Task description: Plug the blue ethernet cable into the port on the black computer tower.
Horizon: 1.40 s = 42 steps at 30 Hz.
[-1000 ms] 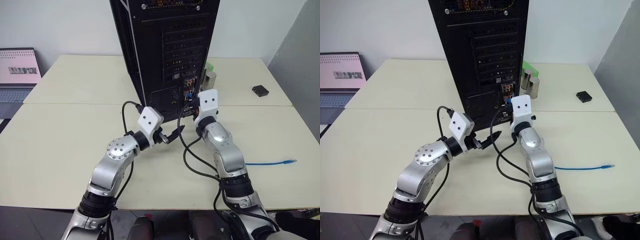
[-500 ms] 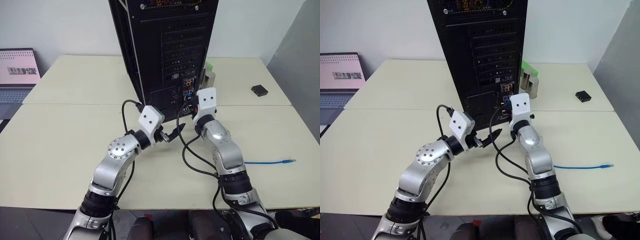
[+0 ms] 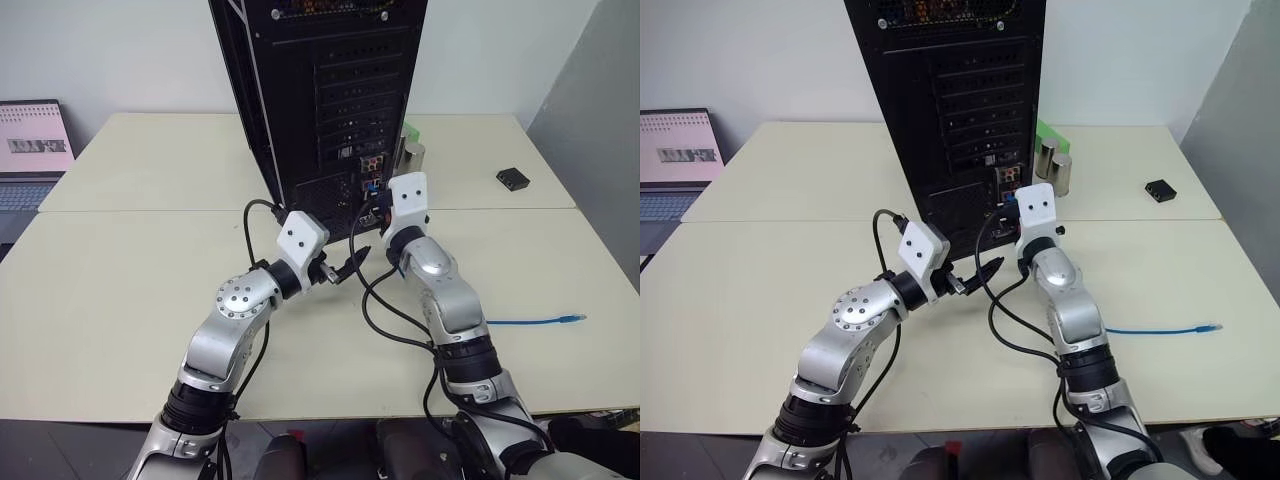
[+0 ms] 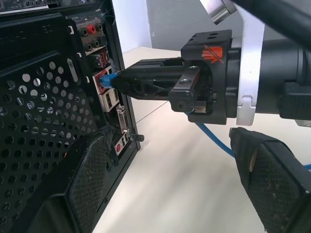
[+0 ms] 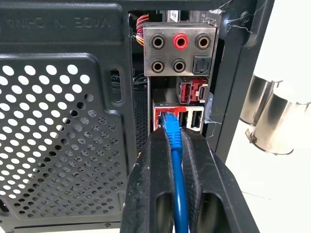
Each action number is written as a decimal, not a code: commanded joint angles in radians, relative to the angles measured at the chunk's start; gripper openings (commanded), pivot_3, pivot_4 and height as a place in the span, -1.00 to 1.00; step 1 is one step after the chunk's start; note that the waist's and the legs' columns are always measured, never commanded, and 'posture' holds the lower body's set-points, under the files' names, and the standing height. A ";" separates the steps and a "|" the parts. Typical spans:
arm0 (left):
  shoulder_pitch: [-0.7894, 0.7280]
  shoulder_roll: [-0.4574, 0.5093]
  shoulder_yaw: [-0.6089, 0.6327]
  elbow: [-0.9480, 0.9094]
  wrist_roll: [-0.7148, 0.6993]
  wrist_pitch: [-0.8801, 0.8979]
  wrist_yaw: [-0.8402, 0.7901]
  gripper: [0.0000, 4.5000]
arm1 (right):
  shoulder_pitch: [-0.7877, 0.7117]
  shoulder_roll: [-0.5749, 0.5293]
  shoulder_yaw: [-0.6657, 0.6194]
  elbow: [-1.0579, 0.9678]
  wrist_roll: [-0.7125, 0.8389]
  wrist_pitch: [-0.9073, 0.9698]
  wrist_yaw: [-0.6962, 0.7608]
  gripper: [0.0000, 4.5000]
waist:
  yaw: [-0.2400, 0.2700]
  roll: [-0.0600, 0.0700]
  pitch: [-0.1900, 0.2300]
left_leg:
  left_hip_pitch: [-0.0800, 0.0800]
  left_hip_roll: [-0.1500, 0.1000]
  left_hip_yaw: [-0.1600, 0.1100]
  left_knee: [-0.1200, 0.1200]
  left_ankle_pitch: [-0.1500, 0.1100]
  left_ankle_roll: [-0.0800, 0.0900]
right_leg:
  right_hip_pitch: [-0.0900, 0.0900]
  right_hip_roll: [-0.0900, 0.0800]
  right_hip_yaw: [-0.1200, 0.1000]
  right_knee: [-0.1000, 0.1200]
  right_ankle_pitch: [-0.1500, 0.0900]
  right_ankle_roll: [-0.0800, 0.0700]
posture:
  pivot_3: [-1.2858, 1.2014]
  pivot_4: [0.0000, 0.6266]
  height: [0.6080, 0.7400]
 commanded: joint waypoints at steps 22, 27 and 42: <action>-0.015 0.085 0.054 -0.041 0.004 0.035 -0.021 0.83 | 0.179 -0.238 -0.074 -0.435 0.174 0.209 0.265 0.92 | 0.005 0.000 0.000 | -0.002 -0.001 0.000 -0.001 0.000 0.000 | -0.001 -0.001 0.000 -0.002 0.000 0.000 | 0.03 -0.52 1.00; -0.046 0.164 0.109 -0.034 -0.038 0.051 -0.082 0.83 | 0.264 -0.388 -0.125 -0.520 0.266 0.172 0.429 0.92 | 0.005 0.000 0.001 | -0.002 -0.001 0.000 -0.001 0.000 0.000 | -0.001 -0.001 -0.001 -0.002 -0.001 0.002 | 0.03 -0.52 1.00; -0.115 0.137 0.114 -0.060 -0.066 0.104 -0.073 0.83 | 0.270 -0.514 -0.189 -0.521 0.392 0.130 0.572 0.92 | 0.009 -0.001 0.002 | -0.001 -0.001 0.000 -0.001 0.000 0.000 | 0.000 -0.001 -0.001 -0.002 -0.003 0.004 | 0.03 -0.52 1.00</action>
